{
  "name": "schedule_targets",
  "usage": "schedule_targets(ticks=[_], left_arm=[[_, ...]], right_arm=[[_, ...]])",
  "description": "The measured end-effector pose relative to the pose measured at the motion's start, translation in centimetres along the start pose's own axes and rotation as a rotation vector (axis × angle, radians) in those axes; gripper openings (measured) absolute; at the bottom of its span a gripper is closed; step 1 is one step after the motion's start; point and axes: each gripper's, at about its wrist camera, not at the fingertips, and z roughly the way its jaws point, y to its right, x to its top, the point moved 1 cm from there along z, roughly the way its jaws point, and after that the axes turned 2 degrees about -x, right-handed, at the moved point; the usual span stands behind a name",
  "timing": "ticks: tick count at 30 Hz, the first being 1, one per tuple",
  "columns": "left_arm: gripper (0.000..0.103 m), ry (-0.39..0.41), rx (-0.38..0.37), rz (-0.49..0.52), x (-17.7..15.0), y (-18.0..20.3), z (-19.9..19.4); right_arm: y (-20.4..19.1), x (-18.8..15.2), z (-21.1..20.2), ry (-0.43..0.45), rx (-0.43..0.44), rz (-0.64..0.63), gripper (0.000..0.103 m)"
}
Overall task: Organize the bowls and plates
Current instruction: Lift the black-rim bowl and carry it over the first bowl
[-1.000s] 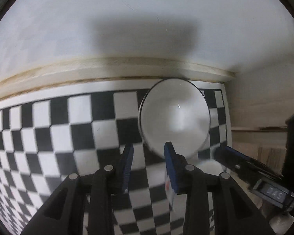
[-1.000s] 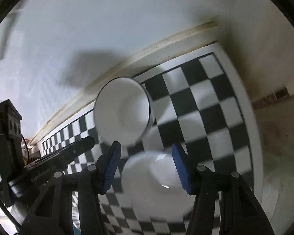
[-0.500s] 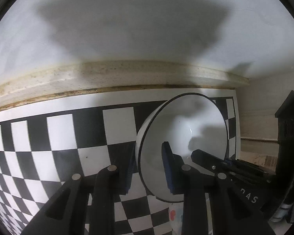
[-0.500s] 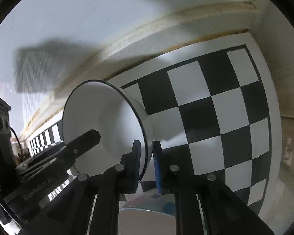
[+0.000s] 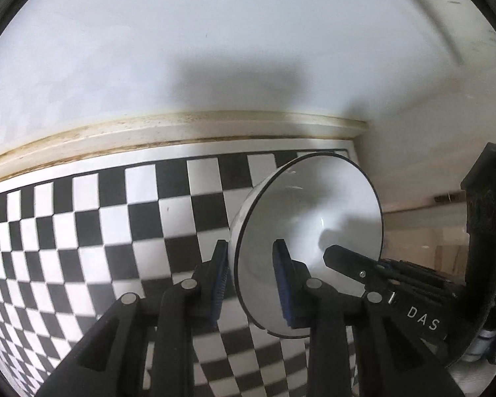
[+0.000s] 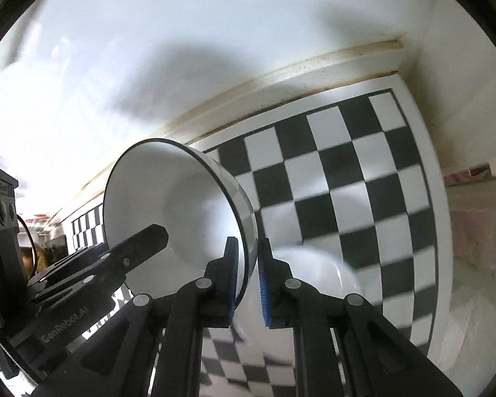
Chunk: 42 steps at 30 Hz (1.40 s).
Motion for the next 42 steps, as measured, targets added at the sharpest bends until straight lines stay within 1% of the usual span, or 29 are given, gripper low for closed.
schedule_targets(ticks=[2,6,9,12,15,20,22,24,30,36,42], left_arm=[[0.024,0.011,-0.008,0.012,-1.5,0.4,-1.7],[0.024,0.017,-0.023,0.032,-4.2,0.7,-4.3],[0.024,0.013,-0.028,0.048,-6.6,0.9,-5.8],[0.024,0.017,-0.016,0.072,-9.2,1.2,-7.0],[0.024,0.013,-0.008,0.083,-11.4,1.2,-8.0],[0.024,-0.023,-0.008,0.086,-15.7,0.2,-8.6],[0.024,-0.044,-0.004,0.092,-17.5,-0.3,-8.2],[0.024,-0.069,0.002,0.092,-19.1,-0.8,-7.6],[0.024,-0.155,0.025,0.086,-23.4,-2.5,-4.9],[0.024,-0.23,0.061,0.102,-25.3,-2.6,-2.0],[0.024,-0.287,0.094,0.12,-26.3,-2.7,0.0]], right_arm=[[-0.6,-1.4,-1.2,0.014,-0.001,-0.007,0.013],[-1.5,-5.5,-3.8,0.037,0.008,-0.016,0.013],[-2.1,-8.3,-5.0,0.048,0.014,-0.019,0.013],[-1.6,-11.7,-5.8,0.057,0.017,-0.024,0.013],[-2.2,-14.7,-6.1,0.063,0.015,-0.029,0.013],[-2.7,-20.5,-6.0,0.053,0.016,-0.029,0.013],[-2.8,-22.8,-6.1,0.041,0.02,-0.024,0.013],[-2.6,-25.3,-5.2,0.015,0.024,-0.018,0.013],[-1.6,-29.7,-1.6,-0.064,0.015,0.012,0.013],[-0.5,-32.1,1.2,-0.118,-0.021,0.029,0.013],[0.3,-33.3,3.1,-0.157,-0.047,0.029,0.013]])
